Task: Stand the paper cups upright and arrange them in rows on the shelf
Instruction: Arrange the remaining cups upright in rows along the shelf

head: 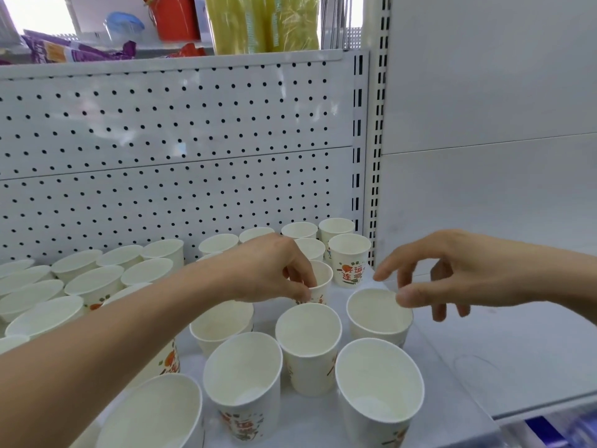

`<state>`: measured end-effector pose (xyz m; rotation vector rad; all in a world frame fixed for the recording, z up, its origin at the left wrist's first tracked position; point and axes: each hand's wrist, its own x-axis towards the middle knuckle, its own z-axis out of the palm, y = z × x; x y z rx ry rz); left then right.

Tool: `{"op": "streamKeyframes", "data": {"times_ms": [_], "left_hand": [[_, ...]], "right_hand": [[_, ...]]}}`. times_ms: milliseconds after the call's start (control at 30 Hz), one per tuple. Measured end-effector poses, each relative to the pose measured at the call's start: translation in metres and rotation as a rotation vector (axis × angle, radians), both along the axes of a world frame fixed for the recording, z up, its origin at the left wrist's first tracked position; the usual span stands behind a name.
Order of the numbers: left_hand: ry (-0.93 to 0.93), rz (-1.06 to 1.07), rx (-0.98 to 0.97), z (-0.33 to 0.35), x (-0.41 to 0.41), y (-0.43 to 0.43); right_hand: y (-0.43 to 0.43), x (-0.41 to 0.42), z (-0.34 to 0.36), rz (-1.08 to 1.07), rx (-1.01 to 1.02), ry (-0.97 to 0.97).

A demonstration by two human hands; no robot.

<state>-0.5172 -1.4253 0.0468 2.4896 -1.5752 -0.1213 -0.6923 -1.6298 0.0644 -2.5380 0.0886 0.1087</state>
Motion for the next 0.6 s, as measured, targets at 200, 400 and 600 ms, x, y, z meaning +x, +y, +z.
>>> {"op": "streamKeyframes", "data": {"times_ms": [200,400,600], "left_hand": [[0.016,0.024,-0.012,0.002,0.0,-0.001],[0.01,0.027,-0.011,0.0,0.001,-0.005],[0.028,0.01,-0.03,-0.003,0.001,-0.007]], "right_hand": [[-0.011,0.001,-0.014,0.146,0.11,0.071],[-0.017,0.025,-0.03,-0.021,0.02,-0.144],[-0.022,0.037,-0.034,-0.062,-0.035,-0.145]]}}
